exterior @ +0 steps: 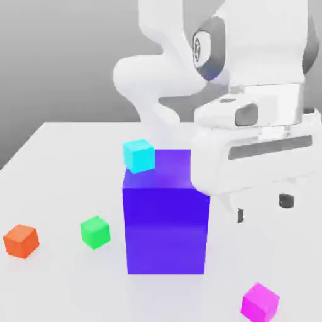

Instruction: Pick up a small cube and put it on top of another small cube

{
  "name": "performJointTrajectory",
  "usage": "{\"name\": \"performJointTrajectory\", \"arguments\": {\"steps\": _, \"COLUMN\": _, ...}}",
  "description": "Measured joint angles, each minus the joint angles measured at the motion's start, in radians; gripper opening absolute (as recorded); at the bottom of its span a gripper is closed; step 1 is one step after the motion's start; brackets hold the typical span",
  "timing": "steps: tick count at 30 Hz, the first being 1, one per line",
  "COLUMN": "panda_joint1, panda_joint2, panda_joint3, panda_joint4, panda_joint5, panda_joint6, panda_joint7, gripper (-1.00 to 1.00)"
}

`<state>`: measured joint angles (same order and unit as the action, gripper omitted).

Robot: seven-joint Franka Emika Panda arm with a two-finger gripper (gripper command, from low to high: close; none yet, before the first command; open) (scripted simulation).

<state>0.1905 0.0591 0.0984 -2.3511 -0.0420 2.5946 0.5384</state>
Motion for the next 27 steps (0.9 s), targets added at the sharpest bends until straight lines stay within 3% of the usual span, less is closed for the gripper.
{"name": "performJointTrajectory", "arguments": {"steps": 11, "panda_joint1": 0.067, "panda_joint2": 0.400, "panda_joint3": -0.004, "panda_joint4": 0.015, "panda_joint5": -0.080, "panda_joint6": 0.197, "panda_joint7": -0.030, "gripper": 0.00}}
{"name": "performJointTrajectory", "arguments": {"steps": 12, "panda_joint1": 0.071, "panda_joint2": 0.424, "panda_joint3": -0.009, "panda_joint4": 0.020, "panda_joint5": -0.084, "panda_joint6": 0.216, "panda_joint7": -0.027, "gripper": -1.00}}
{"name": "performJointTrajectory", "arguments": {"steps": 19, "panda_joint1": 0.071, "panda_joint2": 0.423, "panda_joint3": -0.009, "panda_joint4": 0.020, "panda_joint5": -0.086, "panda_joint6": 0.214, "panda_joint7": -0.025, "gripper": -1.00}}
{"name": "performJointTrajectory", "arguments": {"steps": 24, "panda_joint1": 0.047, "panda_joint2": 0.266, "panda_joint3": 0.016, "panda_joint4": -0.014, "panda_joint5": -0.057, "panda_joint6": 0.092, "panda_joint7": -0.056, "gripper": -1.00}}
{"name": "performJointTrajectory", "arguments": {"steps": 27, "panda_joint1": 0.030, "panda_joint2": 0.157, "panda_joint3": -0.020, "panda_joint4": -0.039, "panda_joint5": -0.119, "panda_joint6": 0.021, "panda_joint7": -0.082, "gripper": -1.00}}
